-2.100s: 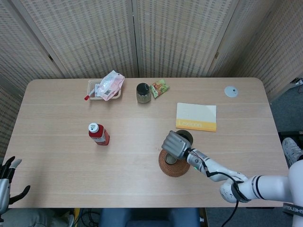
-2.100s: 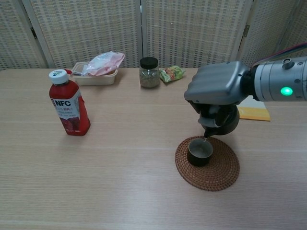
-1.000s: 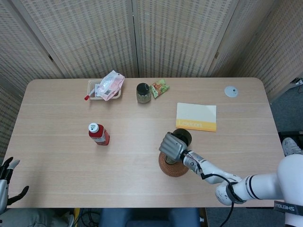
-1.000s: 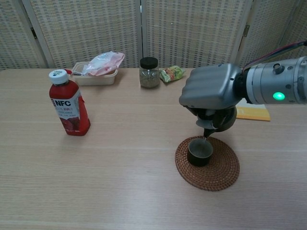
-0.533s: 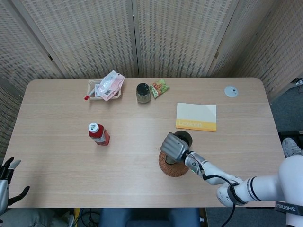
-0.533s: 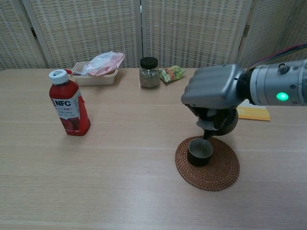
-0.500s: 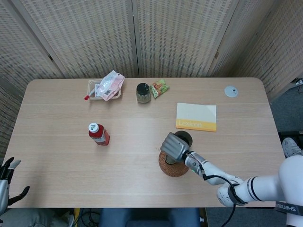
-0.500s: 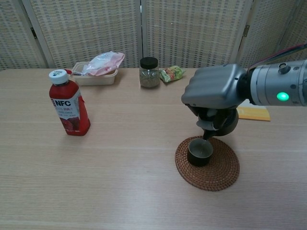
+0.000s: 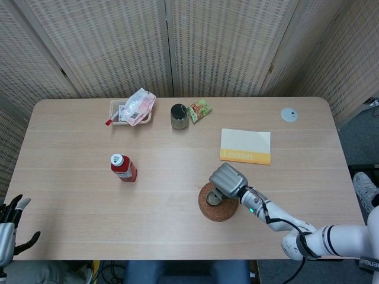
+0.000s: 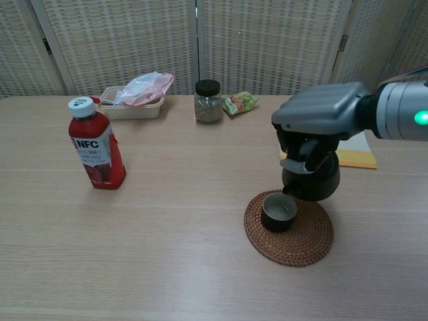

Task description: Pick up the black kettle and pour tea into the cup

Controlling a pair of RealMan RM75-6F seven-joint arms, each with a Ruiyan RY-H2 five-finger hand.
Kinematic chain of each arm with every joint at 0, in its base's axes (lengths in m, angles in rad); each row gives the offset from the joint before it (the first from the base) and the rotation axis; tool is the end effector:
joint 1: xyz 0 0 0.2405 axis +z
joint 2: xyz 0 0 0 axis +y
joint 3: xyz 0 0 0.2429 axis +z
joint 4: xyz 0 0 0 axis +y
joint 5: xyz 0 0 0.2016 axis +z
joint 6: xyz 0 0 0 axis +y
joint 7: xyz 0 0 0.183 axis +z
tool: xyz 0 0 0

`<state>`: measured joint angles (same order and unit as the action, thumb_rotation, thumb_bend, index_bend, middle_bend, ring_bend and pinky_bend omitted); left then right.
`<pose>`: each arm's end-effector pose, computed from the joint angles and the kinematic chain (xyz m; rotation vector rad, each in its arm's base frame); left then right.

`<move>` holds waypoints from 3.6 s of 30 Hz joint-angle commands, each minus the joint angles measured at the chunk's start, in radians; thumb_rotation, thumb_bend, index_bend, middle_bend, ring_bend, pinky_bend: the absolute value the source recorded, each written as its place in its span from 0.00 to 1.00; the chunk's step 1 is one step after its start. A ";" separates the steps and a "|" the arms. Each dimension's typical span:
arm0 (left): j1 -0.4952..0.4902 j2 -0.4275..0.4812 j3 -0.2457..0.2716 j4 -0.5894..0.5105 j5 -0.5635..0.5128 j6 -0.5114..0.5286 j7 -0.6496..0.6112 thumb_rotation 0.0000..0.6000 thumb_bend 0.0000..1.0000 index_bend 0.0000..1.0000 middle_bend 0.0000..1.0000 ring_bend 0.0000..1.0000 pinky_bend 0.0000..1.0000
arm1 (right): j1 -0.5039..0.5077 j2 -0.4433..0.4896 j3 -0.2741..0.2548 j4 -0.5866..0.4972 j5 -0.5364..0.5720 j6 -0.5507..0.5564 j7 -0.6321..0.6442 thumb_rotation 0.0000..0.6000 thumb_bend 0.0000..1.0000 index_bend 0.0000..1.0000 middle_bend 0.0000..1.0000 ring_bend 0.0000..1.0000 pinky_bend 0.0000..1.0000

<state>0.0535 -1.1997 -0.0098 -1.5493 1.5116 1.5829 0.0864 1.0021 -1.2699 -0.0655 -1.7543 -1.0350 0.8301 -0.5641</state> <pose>-0.3214 0.1677 0.1502 -1.3081 -0.8880 -0.7860 -0.1041 -0.3377 -0.0089 2.2980 -0.5834 0.5830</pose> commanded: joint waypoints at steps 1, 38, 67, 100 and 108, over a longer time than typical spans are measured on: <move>-0.005 0.004 0.000 -0.008 0.002 -0.006 0.009 1.00 0.22 0.14 0.06 0.16 0.09 | -0.072 0.042 0.021 0.029 -0.053 -0.002 0.170 0.75 0.51 0.98 0.98 0.86 0.57; -0.039 -0.007 0.012 -0.051 0.009 -0.050 0.070 1.00 0.22 0.14 0.06 0.16 0.09 | -0.296 -0.019 0.079 0.415 -0.278 -0.021 0.721 0.75 0.39 0.98 0.97 0.86 0.55; -0.037 -0.023 0.024 -0.033 0.006 -0.057 0.055 1.00 0.22 0.14 0.06 0.16 0.09 | -0.319 -0.069 0.088 0.477 -0.293 -0.043 0.603 0.75 0.00 0.98 0.95 0.84 0.21; -0.037 -0.034 0.029 -0.014 0.001 -0.065 0.041 1.00 0.22 0.14 0.06 0.16 0.09 | -0.351 -0.107 0.078 0.482 -0.277 -0.024 0.398 0.69 0.00 0.94 0.86 0.74 0.16; -0.034 -0.033 0.029 -0.010 0.001 -0.062 0.034 1.00 0.22 0.14 0.06 0.16 0.09 | -0.354 -0.109 0.082 0.473 -0.257 -0.022 0.341 0.69 0.00 0.85 0.80 0.69 0.16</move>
<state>0.0192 -1.2324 0.0197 -1.5594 1.5122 1.5211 0.1208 0.6493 -1.3794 0.0147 -1.2785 -1.2964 0.8055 -0.2145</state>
